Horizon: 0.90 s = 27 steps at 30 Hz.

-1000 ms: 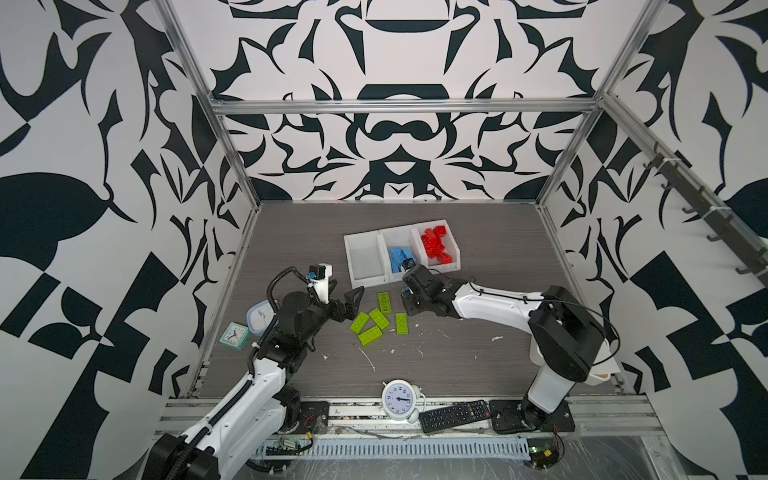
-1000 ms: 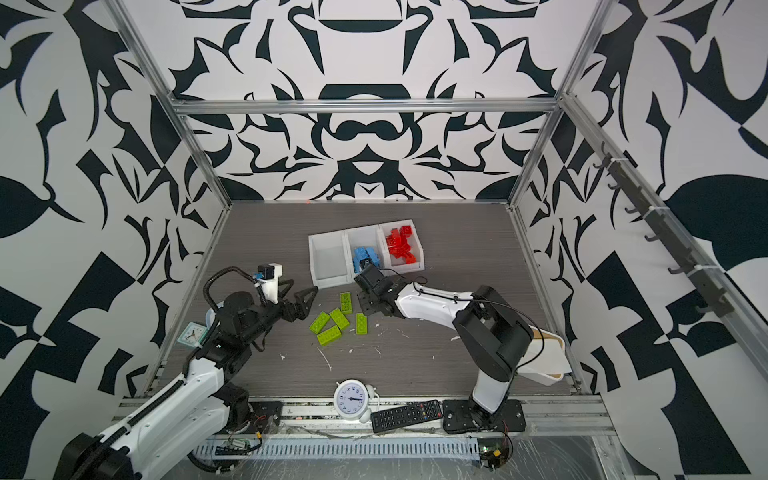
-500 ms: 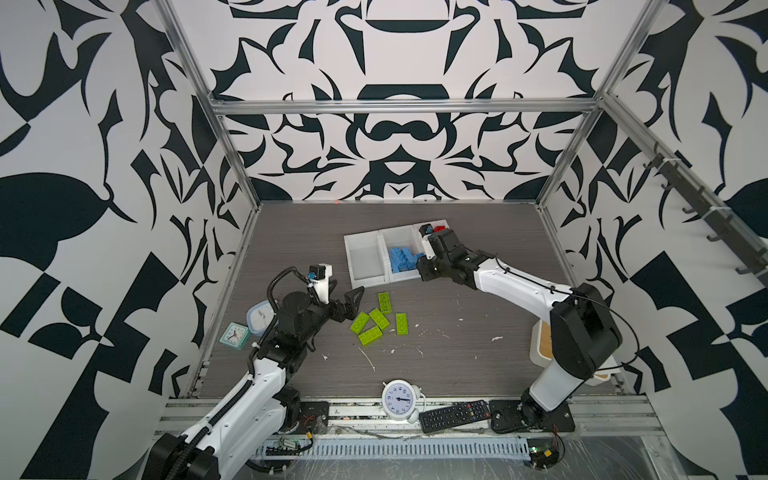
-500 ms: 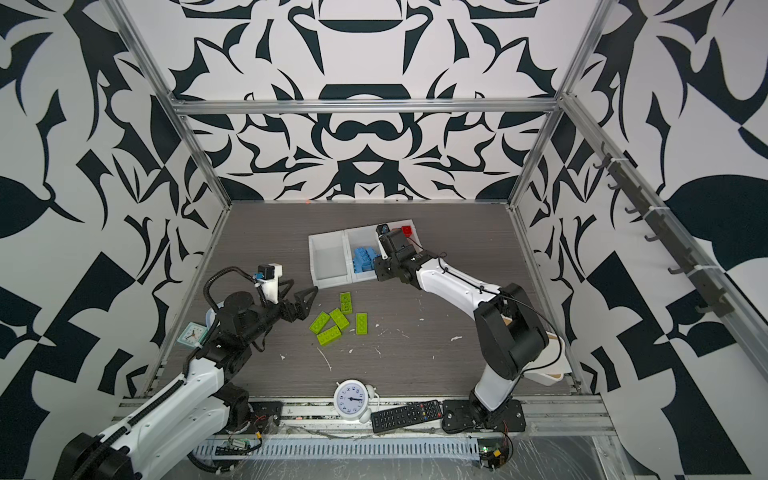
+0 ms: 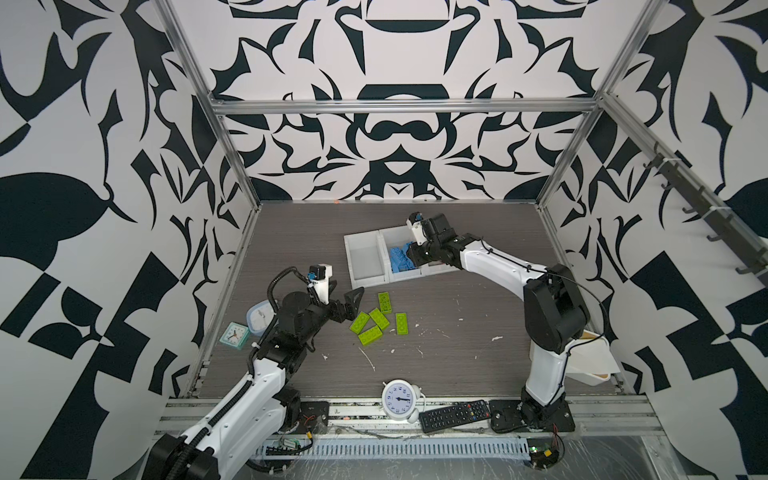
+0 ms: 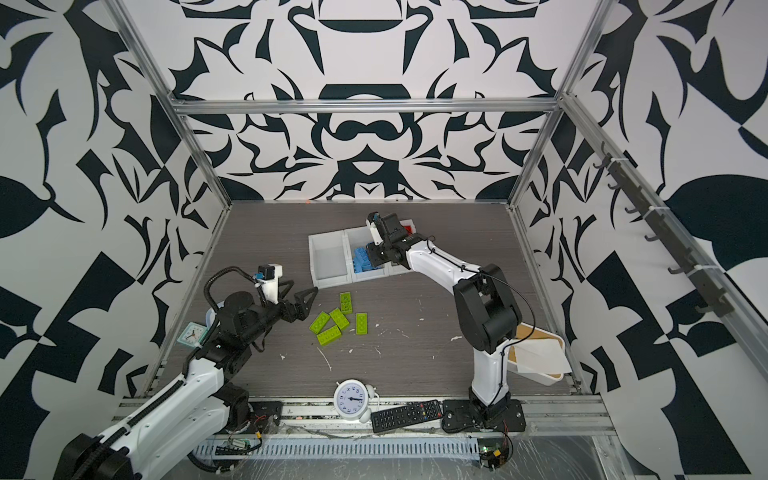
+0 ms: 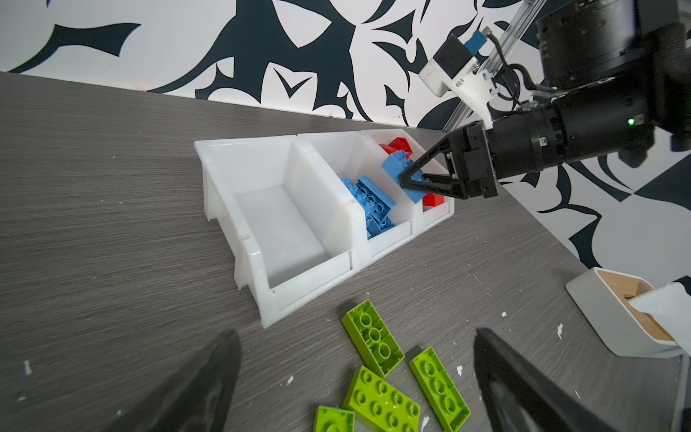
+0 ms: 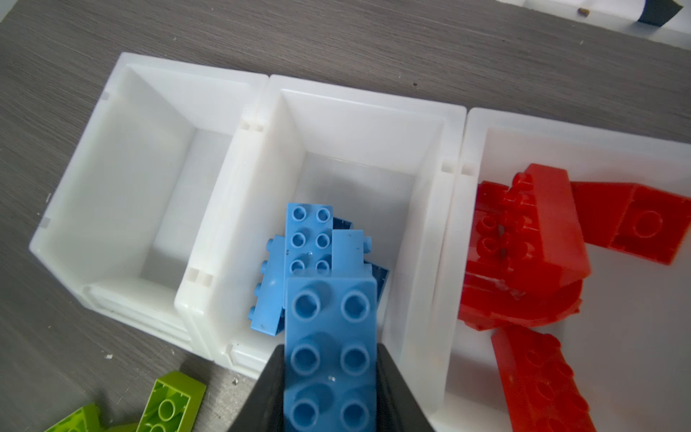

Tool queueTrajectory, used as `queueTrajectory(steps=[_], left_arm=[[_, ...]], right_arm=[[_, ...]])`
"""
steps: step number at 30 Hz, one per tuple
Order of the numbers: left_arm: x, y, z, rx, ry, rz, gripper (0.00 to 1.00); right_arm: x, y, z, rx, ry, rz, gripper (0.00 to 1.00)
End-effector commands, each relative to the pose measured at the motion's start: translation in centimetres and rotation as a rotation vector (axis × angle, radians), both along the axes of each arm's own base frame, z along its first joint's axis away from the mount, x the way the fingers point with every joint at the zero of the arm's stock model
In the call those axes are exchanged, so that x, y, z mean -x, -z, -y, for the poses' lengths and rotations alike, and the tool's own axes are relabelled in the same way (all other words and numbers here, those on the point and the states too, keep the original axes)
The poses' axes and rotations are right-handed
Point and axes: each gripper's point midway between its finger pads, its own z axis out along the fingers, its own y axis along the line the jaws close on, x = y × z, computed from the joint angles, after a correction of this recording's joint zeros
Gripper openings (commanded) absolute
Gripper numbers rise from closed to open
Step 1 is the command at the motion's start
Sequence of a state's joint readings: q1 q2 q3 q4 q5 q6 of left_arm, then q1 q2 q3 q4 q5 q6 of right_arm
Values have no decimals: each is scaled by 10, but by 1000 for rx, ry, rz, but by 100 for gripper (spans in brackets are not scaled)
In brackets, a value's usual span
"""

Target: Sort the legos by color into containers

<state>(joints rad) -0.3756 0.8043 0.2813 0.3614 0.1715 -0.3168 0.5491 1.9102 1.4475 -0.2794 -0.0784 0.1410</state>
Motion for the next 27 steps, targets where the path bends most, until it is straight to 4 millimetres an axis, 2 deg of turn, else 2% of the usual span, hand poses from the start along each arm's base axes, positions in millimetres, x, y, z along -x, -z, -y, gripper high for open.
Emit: queueTrajectory(steps=[1, 7, 9, 12, 16, 18, 23, 25, 27], left_arm=[[-2, -5, -1, -7, -9, 5, 100], [-4, -3, -4, -45, -31, -50, 100], [-5, -7, -2, -48, -24, -69, 100], [-4, -8, 3, -65, -21, -124, 100], [9, 3, 21, -117, -4, -225, 100], [20, 10, 33, -170, 6, -263, 100], [46, 23, 57, -262, -11, -325, 96], [55, 31, 64, -302, -25, -351, 96], [66, 41, 74, -347, -31, -378, 95]], right_arm=[[-9, -21, -2, -16, 0, 44, 33], [-12, -25, -1, -17, 6, 58, 59], [-11, -31, -1, -23, -3, 70, 65], [-7, -44, 0, -40, -14, 97, 68], [12, -82, 13, -77, -15, 182, 69], [28, -104, 27, -94, -1, 250, 69], [64, -144, 94, -84, 144, 456, 73], [79, -139, 121, -112, 212, 537, 74], [95, -127, 136, -130, 240, 598, 76]])
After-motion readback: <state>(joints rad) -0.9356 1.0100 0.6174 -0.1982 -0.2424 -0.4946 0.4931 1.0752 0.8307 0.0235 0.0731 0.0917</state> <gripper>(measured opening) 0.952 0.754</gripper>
